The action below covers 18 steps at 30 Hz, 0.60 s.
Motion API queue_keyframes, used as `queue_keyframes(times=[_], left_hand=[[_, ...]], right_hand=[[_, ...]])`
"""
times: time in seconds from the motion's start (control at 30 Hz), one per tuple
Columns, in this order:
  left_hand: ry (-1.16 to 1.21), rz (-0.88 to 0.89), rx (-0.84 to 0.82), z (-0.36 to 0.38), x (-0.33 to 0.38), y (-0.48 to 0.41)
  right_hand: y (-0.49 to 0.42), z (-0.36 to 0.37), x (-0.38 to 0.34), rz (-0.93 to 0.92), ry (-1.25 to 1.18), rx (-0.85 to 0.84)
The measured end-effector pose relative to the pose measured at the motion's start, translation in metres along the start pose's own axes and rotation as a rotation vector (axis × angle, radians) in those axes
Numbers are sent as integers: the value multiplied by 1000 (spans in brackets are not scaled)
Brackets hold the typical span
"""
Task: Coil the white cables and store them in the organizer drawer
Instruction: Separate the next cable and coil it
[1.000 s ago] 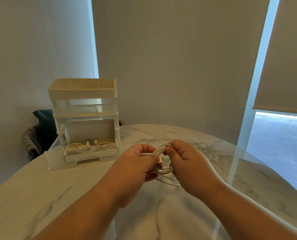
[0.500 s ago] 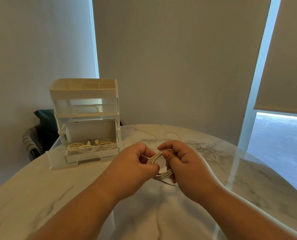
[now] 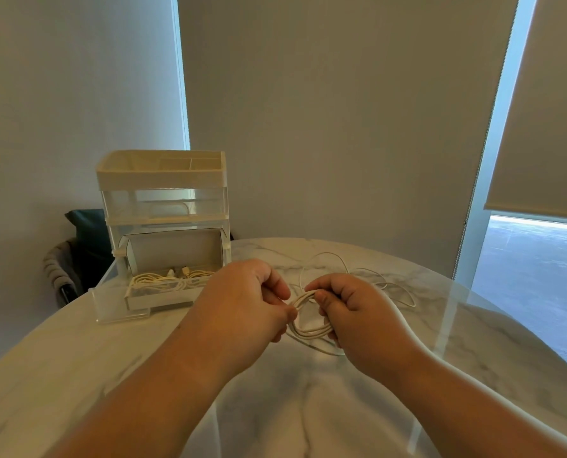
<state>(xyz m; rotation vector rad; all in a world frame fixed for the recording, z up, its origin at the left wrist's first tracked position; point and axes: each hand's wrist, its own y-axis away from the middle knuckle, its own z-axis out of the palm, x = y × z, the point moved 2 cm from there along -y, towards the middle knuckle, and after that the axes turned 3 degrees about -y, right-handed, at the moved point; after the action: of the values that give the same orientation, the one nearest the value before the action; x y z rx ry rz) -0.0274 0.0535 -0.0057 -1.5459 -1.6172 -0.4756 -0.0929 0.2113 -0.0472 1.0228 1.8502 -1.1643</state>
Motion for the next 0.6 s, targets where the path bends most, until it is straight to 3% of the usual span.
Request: queue_keyframes(times=[0.17, 0.3, 0.4, 0.6], left_hand=[[115, -87, -42, -5, -1, -1], [121, -196, -188, 7, -10, -2], [97, -183, -210, 10, -16, -5], [283, -195, -215, 13, -16, -7]], right_hand=[[0, -2, -1, -21, -12, 19], [2, -5, -4, -17, -52, -15], [3, -3, -5, -20, -41, -73], [1, -4, -3, -29, -97, -77]])
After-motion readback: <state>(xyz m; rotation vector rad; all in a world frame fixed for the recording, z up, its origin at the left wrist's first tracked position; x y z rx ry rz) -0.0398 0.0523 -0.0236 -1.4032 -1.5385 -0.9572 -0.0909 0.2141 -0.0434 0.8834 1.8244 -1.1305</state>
